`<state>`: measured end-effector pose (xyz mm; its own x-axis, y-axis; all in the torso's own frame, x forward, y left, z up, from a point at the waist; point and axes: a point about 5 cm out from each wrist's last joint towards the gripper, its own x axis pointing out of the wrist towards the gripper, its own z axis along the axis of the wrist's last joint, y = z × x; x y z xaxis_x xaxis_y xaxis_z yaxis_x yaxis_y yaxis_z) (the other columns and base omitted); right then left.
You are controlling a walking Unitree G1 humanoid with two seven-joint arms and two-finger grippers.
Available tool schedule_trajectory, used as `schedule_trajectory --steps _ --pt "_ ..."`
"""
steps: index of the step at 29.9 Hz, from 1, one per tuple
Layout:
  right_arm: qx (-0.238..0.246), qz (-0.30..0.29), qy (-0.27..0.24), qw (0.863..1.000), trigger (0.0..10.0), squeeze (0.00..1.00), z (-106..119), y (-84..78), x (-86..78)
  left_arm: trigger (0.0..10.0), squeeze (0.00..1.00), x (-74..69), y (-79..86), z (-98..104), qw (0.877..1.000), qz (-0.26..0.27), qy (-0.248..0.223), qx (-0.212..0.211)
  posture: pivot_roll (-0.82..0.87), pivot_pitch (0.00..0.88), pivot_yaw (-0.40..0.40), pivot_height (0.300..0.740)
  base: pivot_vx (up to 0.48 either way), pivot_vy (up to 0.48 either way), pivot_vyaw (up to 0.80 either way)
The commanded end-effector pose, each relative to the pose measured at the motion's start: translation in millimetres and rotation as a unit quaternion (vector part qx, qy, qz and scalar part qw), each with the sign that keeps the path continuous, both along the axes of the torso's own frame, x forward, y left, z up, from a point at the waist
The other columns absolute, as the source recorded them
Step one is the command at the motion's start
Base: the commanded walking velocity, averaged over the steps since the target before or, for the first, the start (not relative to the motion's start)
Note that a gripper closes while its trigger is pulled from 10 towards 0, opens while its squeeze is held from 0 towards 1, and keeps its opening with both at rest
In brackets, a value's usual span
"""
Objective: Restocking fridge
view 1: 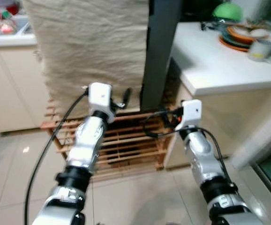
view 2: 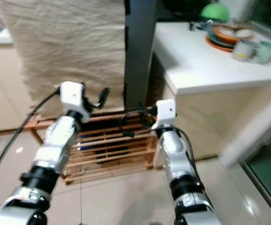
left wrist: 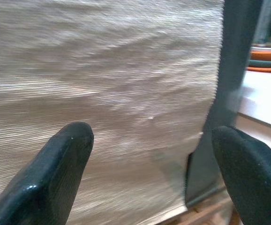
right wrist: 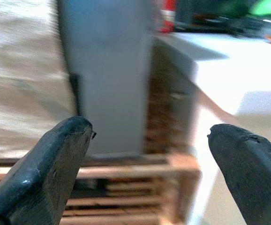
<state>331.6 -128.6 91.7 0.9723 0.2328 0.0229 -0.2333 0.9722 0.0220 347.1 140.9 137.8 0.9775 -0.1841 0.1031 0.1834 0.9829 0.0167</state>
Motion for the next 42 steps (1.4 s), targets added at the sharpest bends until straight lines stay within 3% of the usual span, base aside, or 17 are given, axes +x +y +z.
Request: schedule_trajectory --steps 1,5,7,8,11,17,24,29,33,38,42 --pt "0.008 -0.018 0.001 1.0 10.0 0.0 0 -9.4 -1.0 10.0 0.0 -0.6 -8.7 2 1.0 -0.011 -0.001 -0.005 -0.16 0.0 -0.005 0.74 0.0 0.431 -0.78" --pt "0.012 -0.029 0.0 0.999 10.0 0.0 0 -13.6 -2.6 10.0 0.0 -5.3 -5.7 1 1.0 -0.003 -0.002 -0.008 -0.17 0.0 -0.006 0.74 0.0 0.428 -0.78" --pt "0.022 -0.059 -0.01 0.998 10.0 0.0 1 -25.5 -6.7 10.0 0.0 -18.9 -1.2 -5 1.0 0.0 0.006 -0.019 -0.17 0.0 -0.009 0.74 0.0 0.426 -0.77" --pt "0.022 -0.059 -0.01 0.998 10.0 0.0 1 -25.5 -6.7 10.0 0.0 -18.9 -1.2 -5 1.0 0.0 0.006 -0.019 -0.17 0.0 -0.009 0.74 0.0 0.424 -0.77" --pt "0.016 -0.078 -0.012 0.997 10.0 0.0 -2 -39.3 -17.7 10.0 0.0 -44.9 1.9 -15 0.998 -0.036 0.024 -0.041 -0.16 0.0 -0.018 0.74 0.0 0.424 -0.76" --pt "0.008 -0.073 0.007 0.997 10.0 0.0 -13 -42.3 -29.7 10.0 0.0 -70.6 -2.8 -13 0.992 -0.108 0.024 -0.059 -0.15 0.0 -0.025 0.74 -0.04 0.422 -0.75" --pt "0.011 -0.056 -0.001 0.998 10.0 0.0 -7 -30.5 -24.3 10.0 0.0 -75.5 -8.8 -8 0.987 -0.156 0.014 -0.034 -0.14 0.0 -0.026 0.74 -0.275 0.396 -0.75" --pt "0.012 -0.056 0.002 0.998 10.0 0.0 -7 -30.2 -24.2 10.0 0.0 -73.5 2.7 -12 0.991 -0.13 0.019 -0.02 -0.14 0.0 -0.028 0.74 -0.303 0.376 -0.75" --pt "0.015 -0.058 0.011 0.998 10.0 0.0 -12 -30.1 -27.6 10.0 0.0 -71.4 22.3 -19 0.996 -0.082 0.034 -0.019 -0.13 0.0 -0.025 0.74 -0.304 0.375 -0.74" --pt "0.016 -0.056 0.013 0.998 10.0 0.0 -14 -26.3 -28.1 10.0 0.0 -69.0 29.7 -18 0.996 -0.072 0.037 -0.047 -0.13 0.0 -0.02 0.74 -0.306 0.375 -0.74" --pt "0.018 -0.052 0.011 0.998 10.0 0.0 -13 -24.3 -27.3 10.0 0.0 -66.4 32.8 -13 0.997 -0.059 0.025 -0.046 -0.12 0.0 -0.018 0.74 -0.302 0.376 -0.29"
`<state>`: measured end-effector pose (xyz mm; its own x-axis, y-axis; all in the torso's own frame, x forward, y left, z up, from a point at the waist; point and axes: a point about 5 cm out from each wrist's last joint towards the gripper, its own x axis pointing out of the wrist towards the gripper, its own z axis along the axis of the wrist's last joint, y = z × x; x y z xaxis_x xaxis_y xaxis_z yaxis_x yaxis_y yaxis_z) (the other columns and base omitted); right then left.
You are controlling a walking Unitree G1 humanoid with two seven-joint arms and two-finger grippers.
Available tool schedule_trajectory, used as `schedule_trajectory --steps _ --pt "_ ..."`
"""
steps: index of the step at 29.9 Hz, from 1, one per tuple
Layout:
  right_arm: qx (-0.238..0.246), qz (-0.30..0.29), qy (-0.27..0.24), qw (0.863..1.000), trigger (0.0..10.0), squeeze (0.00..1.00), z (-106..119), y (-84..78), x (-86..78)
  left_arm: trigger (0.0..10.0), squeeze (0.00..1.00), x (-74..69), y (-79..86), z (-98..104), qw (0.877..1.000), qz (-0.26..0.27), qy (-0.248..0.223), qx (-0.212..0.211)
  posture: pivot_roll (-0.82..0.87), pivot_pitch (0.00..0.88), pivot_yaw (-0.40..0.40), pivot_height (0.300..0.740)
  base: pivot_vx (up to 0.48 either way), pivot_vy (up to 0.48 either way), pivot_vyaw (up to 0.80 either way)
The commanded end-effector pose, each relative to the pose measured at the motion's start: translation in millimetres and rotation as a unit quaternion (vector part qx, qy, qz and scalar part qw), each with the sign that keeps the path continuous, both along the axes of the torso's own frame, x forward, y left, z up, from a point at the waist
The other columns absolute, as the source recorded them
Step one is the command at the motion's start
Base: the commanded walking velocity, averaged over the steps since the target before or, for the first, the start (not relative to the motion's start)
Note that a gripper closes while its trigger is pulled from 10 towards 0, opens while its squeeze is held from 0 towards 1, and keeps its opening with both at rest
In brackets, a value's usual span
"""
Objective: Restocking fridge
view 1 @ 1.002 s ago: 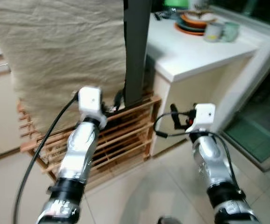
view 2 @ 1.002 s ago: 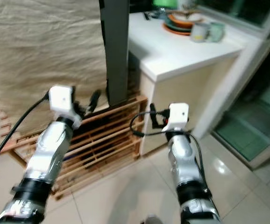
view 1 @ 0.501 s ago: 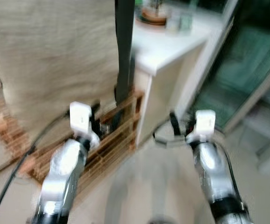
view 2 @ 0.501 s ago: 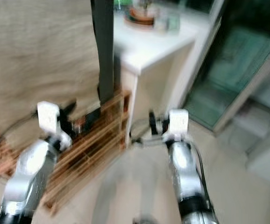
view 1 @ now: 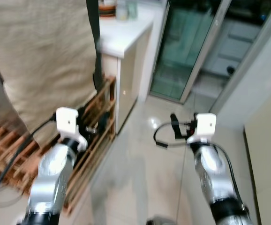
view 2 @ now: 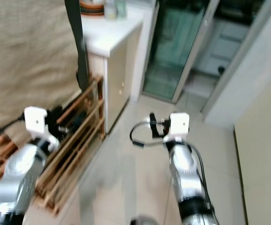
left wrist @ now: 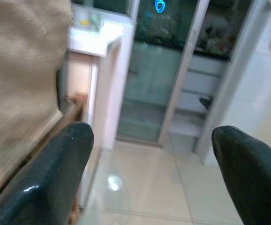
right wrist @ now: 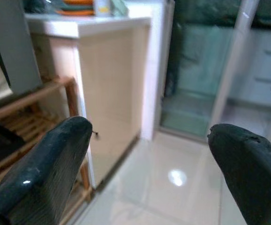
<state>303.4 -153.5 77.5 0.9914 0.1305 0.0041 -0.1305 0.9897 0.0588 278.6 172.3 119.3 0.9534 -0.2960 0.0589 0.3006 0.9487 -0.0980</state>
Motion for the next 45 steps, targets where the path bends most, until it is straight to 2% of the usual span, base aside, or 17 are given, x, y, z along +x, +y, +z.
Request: schedule_trajectory --steps 1,5,6,9,15,16,17,19,22,24,26,27,28,29,32,41,45 --pt "0.001 0.002 -0.002 1.0 10.0 0.0 2 1.5 2.0 10.0 0.0 5.4 5.1 12 1.0 0.019 -0.025 0.0 -0.12 0.0 -0.018 0.74 0.0 0.431 0.0" --pt "0.002 0.008 -0.007 1.0 10.0 0.0 6 3.0 5.4 10.0 0.0 15.2 15.0 28 0.997 0.062 -0.052 0.004 -0.12 0.0 -0.017 0.74 0.0 0.108 0.0" --pt "0.003 0.013 -0.014 1.0 10.0 0.0 10 4.8 8.5 10.0 0.0 22.8 20.1 40 0.994 0.084 -0.066 0.008 -0.12 0.0 -0.018 0.74 0.0 0.0 0.0" --pt "0.005 0.018 -0.02 1.0 10.0 0.0 13 7.3 12.0 10.0 0.0 30.0 22.8 49 0.992 0.096 -0.073 0.021 -0.12 0.0 -0.015 0.74 0.0 0.0 0.0" --pt "0.007 0.024 -0.035 0.999 10.0 0.0 22 14.3 15.3 10.0 0.0 29.3 28.7 39 0.99 0.119 -0.058 0.044 -0.12 0.0 -0.001 0.74 0.0 0.0 0.0" --pt "0.011 0.019 -0.046 0.999 10.0 0.0 26 13.8 11.9 10.0 0.0 22.8 34.0 28 0.99 0.13 -0.037 0.039 -0.12 0.0 0.003 0.74 0.0 0.0 0.0" --pt "0.011 0.019 -0.046 0.999 10.0 0.0 26 13.8 11.9 10.0 0.0 22.8 34.0 28 0.99 0.13 -0.037 0.039 -0.12 0.0 0.003 0.74 0.0 0.0 0.0" --pt "0.009 0.02 -0.059 0.998 10.0 0.0 31 12.3 -2.6 10.0 0.0 0.5 44.9 1 0.99 0.138 0.012 0.035 -0.12 0.0 0.001 0.74 0.0 0.0 0.0" --pt "-0.026 0.051 -0.072 0.996 10.0 0.0 31 6.7 -35.1 10.0 0.0 -43.4 60.7 -19 0.988 0.143 0.029 0.045 -0.11 0.0 -0.019 0.74 0.0 0.0 0.0" --pt "-0.03 0.059 -0.085 0.994 10.0 0.0 36 1.9 -46.9 10.0 0.0 -64.5 59.5 -21 0.986 0.154 0.032 0.05 -0.11 0.0 -0.024 0.74 0.0 0.0 0.0" --pt "-0.031 0.058 -0.099 0.993 10.0 0.0 40 -1.1 -49.2 10.0 0.0 -70.8 53.7 -15 0.986 0.158 0.014 0.052 -0.11 0.0 -0.026 0.74 0.0 0.0 0.0" --pt "-0.028 0.052 -0.109 0.992 10.0 0.0 43 -2.9 -47.7 10.0 0.0 -68.3 50.5 -9 0.983 0.176 -0.001 0.047 -0.11 0.0 -0.034 0.74 0.0 0.0 0.0" --pt "-0.016 0.035 -0.112 0.993 10.0 0.0 45 -4.4 -42.1 10.0 0.0 -57.0 46.4 1 0.98 0.199 -0.018 0.021 -0.1 0.0 -0.036 0.74 0.0 0.0 0.0" --pt "-0.016 0.035 -0.112 0.993 10.0 0.0 45 -4.4 -42.1 10.0 0.0 -57.0 46.4 1 0.98 0.199 -0.018 0.021 -0.1 0.0 -0.036 0.74 0.0 0.0 0.0" --pt "0.028 -0.003 -0.097 0.995 10.0 0.0 45 -1.3 -24.5 10.0 0.0 -27.9 40.3 23 0.971 0.231 -0.046 -0.023 -0.1 0.0 -0.036 0.74 0.0 0.0 0.0" --pt "0.03 0.006 -0.092 0.995 10.0 0.0 48 6.5 -11.0 10.0 0.0 -17.0 37.0 28 0.973 0.223 -0.052 -0.014 -0.1 0.0 -0.025 0.74 0.0 0.0 0.0" --pt "0.001 0.027 -0.079 0.997 10.0 0.0 43 9.0 -6.2 10.0 0.0 -3.7 36.1 42 0.97 0.233 -0.07 -0.02 -0.11 0.0 -0.023 0.74 0.342 0.337 0.3"
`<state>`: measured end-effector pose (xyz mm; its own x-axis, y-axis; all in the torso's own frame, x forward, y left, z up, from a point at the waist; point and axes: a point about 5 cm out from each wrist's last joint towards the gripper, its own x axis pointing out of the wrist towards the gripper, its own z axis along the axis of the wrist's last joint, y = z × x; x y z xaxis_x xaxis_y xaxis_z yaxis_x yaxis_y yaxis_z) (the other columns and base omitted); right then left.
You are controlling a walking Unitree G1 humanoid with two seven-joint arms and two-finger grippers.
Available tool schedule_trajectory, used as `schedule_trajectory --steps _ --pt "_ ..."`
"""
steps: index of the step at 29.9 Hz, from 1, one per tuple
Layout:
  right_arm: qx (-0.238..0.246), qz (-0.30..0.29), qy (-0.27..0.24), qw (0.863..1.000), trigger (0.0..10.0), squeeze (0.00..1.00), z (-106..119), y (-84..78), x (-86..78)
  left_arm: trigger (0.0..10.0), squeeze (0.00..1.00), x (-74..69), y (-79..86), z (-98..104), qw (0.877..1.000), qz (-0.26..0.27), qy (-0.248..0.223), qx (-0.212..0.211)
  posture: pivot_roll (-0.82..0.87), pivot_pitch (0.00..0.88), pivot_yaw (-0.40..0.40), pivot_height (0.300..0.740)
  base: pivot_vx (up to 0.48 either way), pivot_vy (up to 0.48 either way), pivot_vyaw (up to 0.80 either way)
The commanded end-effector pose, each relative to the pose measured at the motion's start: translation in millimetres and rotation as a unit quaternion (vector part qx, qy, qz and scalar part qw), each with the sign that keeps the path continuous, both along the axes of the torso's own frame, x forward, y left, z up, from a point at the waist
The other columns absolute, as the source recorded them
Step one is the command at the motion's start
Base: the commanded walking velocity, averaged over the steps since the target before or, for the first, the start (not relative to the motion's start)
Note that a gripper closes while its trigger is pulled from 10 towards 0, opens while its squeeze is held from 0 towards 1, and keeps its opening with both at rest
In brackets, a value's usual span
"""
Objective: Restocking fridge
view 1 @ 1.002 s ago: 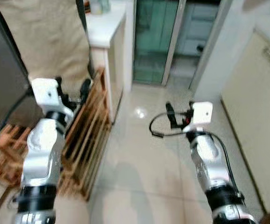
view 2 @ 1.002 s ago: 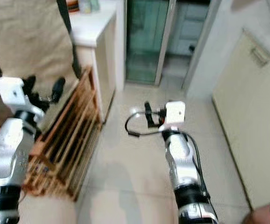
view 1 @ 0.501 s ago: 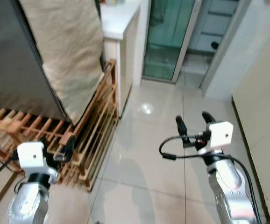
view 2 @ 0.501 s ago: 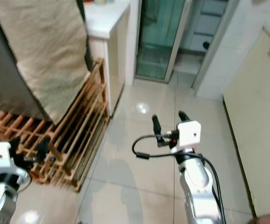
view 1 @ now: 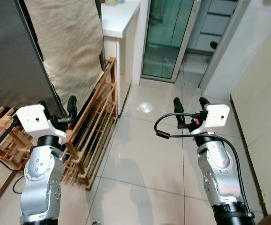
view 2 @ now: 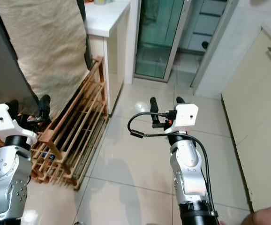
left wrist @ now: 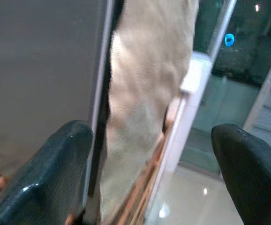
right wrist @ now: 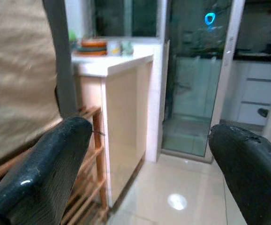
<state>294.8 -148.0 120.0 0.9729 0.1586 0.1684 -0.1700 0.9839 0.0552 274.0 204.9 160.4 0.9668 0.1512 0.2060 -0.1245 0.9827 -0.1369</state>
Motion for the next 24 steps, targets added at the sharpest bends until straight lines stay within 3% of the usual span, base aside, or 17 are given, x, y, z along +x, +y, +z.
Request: schedule_trajectory --steps 1,7,15,24 --pt "-0.014 0.011 0.003 1.0 10.0 0.0 0 3.8 2.9 10.0 0.0 3.2 2.8 3 1.0 0.009 0.0 0.009 -0.12 0.0 -0.023 0.74 0.352 0.326 0.67" --pt "-0.009 0.007 0.007 1.0 10.0 0.0 -2 4.3 3.7 10.0 0.0 20.5 -7.9 18 0.999 -0.035 -0.02 0.037 -0.12 0.0 -0.017 0.74 0.436 0.086 0.57" --pt "-0.007 -0.001 0.008 1.0 10.0 0.0 -4 2.8 5.2 10.0 0.0 23.7 -16.3 25 0.997 -0.055 -0.04 0.028 -0.13 0.0 -0.012 0.74 0.466 0.0 0.11" --pt "-0.011 0.004 0.012 1.0 10.0 0.0 -6 2.1 5.6 10.0 0.0 26.4 -10.7 31 0.998 -0.038 -0.047 0.03 -0.13 0.0 -0.022 0.74 0.0 0.0 0.0"
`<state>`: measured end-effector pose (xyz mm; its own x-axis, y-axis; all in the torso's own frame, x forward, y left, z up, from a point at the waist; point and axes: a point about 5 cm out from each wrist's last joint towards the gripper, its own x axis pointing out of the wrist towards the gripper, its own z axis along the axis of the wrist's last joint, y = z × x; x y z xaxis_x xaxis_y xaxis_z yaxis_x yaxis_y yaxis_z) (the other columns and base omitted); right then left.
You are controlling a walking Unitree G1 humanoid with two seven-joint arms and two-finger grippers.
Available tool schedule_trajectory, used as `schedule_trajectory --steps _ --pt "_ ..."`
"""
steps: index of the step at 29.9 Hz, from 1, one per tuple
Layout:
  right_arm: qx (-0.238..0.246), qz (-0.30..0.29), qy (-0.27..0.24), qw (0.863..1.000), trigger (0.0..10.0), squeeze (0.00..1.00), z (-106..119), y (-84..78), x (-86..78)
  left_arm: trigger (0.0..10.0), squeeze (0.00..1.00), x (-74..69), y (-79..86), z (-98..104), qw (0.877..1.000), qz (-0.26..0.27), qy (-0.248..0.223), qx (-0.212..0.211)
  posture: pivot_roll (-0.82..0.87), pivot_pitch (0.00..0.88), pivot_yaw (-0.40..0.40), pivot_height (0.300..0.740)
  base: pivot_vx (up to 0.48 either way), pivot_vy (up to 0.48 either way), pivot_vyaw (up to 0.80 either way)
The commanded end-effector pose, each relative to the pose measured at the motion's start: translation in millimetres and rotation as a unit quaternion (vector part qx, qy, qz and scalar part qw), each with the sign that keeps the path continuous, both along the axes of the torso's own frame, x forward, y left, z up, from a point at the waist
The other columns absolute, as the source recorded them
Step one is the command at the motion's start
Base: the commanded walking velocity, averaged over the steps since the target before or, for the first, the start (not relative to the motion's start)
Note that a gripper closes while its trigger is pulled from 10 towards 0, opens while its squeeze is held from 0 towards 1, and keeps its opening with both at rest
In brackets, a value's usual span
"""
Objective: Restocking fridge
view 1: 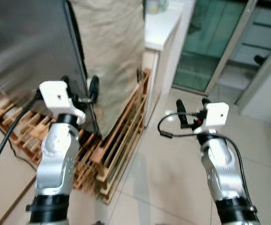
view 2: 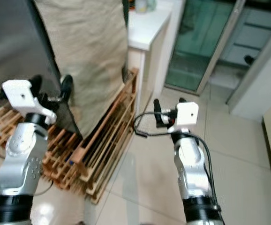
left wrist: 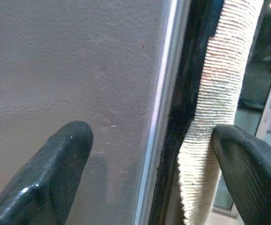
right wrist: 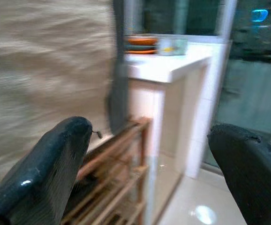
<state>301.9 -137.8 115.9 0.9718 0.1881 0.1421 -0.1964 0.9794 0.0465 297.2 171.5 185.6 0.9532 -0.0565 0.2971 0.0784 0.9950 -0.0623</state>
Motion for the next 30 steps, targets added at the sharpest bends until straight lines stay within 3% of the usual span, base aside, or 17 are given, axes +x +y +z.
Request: schedule_trajectory --steps 1,8,12,17,21,22,30 --pt "-0.005 -0.006 0.002 1.0 10.0 0.0 -3 -7.3 -1.8 10.0 0.0 3.1 23.5 7 0.998 0.058 -0.003 -0.006 -0.12 0.0 -0.024 0.74 0.0 0.0 0.0" --pt "-0.005 0.0 0.009 1.0 10.0 0.0 -6 -5.9 -2.6 10.0 0.0 6.7 23.7 6 0.999 0.039 0.017 0.015 -0.12 0.0 -0.027 0.74 0.0 0.0 0.0" --pt "-0.004 0.002 0.016 1.0 10.0 0.0 -9 -5.6 -3.2 10.0 0.0 12.7 16.1 6 0.999 -0.01 0.03 0.033 -0.12 0.0 -0.028 0.74 0.0 0.0 0.0" --pt "-0.006 0.003 0.021 1.0 10.0 0.0 -12 -7.0 -3.4 10.0 0.0 15.2 13.0 3 0.996 -0.049 0.059 -0.034 -0.13 0.0 -0.026 0.74 0.0 0.0 0.0" --pt "-0.008 0.003 0.022 1.0 10.0 0.0 -12 -8.0 -3.2 10.0 0.0 15.1 12.0 3 0.995 -0.063 0.063 -0.05 -0.13 0.0 -0.024 0.74 0.0 0.0 0.0" --pt "-0.009 0.002 0.023 1.0 10.0 0.0 -12 -9.6 -2.9 10.0 0.0 13.2 7.0 6 0.993 -0.089 0.061 -0.051 -0.13 0.0 -0.025 0.74 0.0 0.0 0.0" --pt "-0.015 0.005 0.028 0.999 10.0 0.0 -15 -9.9 -1.4 10.0 0.0 8.7 -7.9 5 0.988 -0.136 0.068 -0.012 -0.12 0.0 -0.031 0.74 0.0 0.0 0.0"
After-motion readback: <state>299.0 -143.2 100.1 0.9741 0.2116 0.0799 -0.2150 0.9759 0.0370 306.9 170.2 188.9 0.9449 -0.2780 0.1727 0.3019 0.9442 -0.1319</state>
